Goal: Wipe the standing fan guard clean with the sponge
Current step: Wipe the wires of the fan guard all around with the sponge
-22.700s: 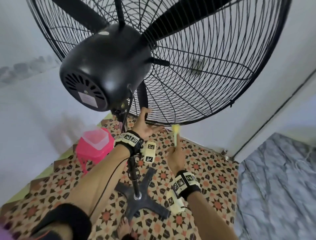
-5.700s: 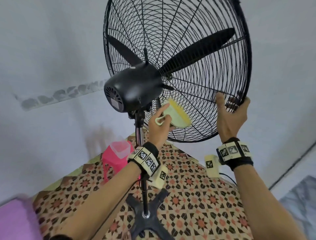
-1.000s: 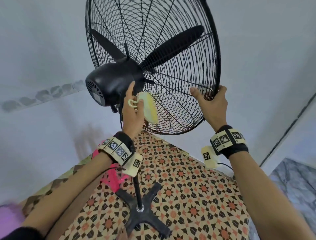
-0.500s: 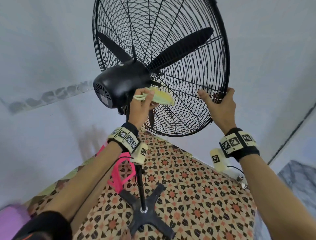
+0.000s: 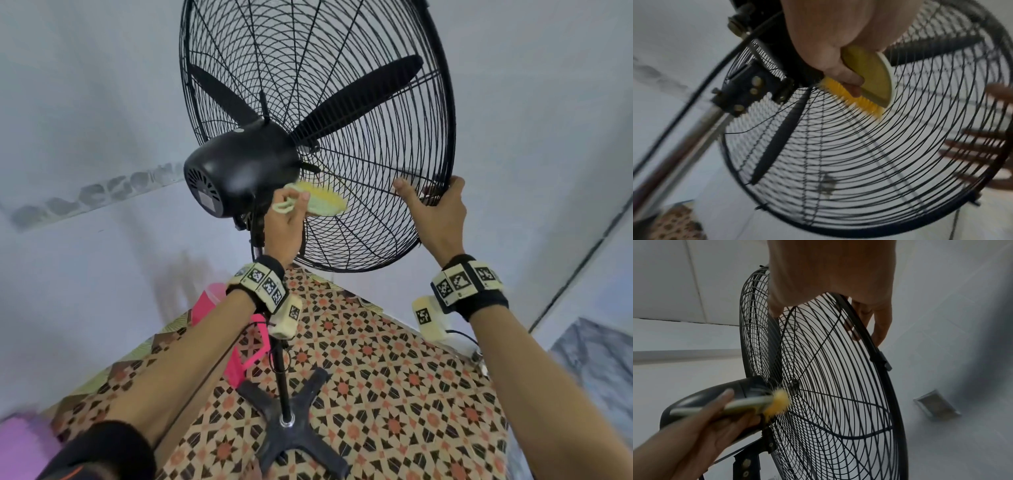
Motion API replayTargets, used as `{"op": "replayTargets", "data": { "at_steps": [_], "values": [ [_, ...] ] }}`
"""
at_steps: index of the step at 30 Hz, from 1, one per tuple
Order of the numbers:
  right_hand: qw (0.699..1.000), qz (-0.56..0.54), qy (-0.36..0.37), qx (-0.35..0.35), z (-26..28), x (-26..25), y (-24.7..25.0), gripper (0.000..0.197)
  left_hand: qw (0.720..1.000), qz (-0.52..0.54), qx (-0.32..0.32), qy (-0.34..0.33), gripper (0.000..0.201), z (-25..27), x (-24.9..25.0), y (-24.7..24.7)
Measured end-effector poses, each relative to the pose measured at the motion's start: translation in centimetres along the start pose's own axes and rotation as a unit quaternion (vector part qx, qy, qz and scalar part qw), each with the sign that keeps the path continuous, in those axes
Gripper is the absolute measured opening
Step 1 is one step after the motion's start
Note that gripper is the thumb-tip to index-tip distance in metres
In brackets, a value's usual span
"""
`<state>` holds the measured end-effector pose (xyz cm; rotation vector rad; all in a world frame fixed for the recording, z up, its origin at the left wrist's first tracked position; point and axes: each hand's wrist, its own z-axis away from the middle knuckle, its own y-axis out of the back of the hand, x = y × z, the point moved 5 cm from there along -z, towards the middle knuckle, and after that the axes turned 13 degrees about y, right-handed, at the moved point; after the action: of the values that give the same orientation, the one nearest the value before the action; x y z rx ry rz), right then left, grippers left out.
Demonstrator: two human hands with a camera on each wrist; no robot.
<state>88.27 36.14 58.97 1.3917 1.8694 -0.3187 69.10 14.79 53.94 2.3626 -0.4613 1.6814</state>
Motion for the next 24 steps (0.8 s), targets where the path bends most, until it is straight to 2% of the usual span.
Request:
{"op": "replayTargets", "data": {
  "at_steps": [3,7,10,13,17,22,24],
  "values": [
    [1.000,-0.004,-0.001,0.025,0.4,0.1,0.0,0.092,1.000,-0.024,-0.008,0.006,0.041,0.4,-1.3,0.6],
    [0.999,-0.009,0.004,0.039,0.8,0.3,-0.3,0.092,0.998,-0.003,0.029,-0.048,0.017,0.0,1.5,-0.1],
    [0.999,-0.015,0.002,0.049,0.6,0.4,-0.3,0.092,0.998,-0.044,0.027,-0.033,0.022,0.8,-0.3,0.1],
    [0.998,-0.015,0.001,0.061,0.7,0.7,-0.4,0.092,0.994,-0.091,0.000,-0.055,0.022,1.4,-0.4,0.6],
    [0.998,-0.012,0.008,0.060,0.5,0.9,-0.5,0.090,0.994,-0.034,0.015,-0.101,0.026,0.1,2.6,0.0],
    [0.998,-0.013,0.003,0.062,0.3,0.9,-0.7,0.090,0.996,-0.072,0.000,-0.055,0.045,1.2,-1.6,-0.1],
    [0.998,-0.009,0.005,0.066,0.3,1.0,-0.7,0.089,0.998,-0.046,0.000,-0.047,0.048,1.5,-1.1,0.0]
  ]
}}
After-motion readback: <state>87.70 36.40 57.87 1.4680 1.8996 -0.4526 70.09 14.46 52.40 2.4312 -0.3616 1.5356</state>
